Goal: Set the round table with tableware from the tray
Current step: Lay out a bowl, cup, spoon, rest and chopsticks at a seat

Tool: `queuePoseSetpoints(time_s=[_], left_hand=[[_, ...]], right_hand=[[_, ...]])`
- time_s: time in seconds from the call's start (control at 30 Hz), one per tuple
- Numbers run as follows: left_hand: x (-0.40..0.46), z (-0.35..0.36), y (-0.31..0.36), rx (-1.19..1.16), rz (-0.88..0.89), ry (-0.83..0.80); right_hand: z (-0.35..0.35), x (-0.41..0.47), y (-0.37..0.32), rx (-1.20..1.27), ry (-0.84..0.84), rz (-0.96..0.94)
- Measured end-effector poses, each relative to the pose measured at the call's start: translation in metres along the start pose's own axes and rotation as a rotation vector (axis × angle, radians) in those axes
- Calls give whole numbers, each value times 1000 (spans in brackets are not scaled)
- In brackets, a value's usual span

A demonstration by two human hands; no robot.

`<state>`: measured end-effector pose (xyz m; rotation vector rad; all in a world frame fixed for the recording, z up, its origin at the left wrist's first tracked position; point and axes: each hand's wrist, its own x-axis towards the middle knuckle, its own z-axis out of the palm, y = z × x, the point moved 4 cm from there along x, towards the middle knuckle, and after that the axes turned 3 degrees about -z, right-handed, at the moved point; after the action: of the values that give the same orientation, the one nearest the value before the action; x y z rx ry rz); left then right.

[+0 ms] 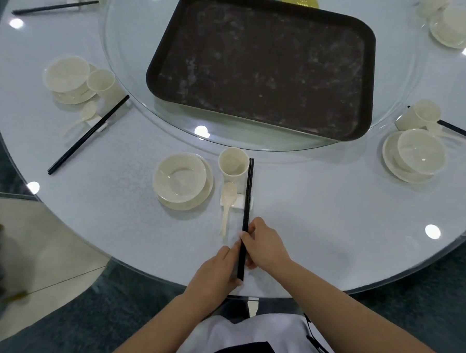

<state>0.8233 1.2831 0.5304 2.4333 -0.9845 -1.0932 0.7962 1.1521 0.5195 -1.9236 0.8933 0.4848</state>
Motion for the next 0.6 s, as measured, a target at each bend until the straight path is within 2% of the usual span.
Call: queuePoseSetpoints(time_s=[0.6], left_hand=[[0,1,-1,-48,0,9]], right_hand=[[1,3,2,-23,-1,-6]])
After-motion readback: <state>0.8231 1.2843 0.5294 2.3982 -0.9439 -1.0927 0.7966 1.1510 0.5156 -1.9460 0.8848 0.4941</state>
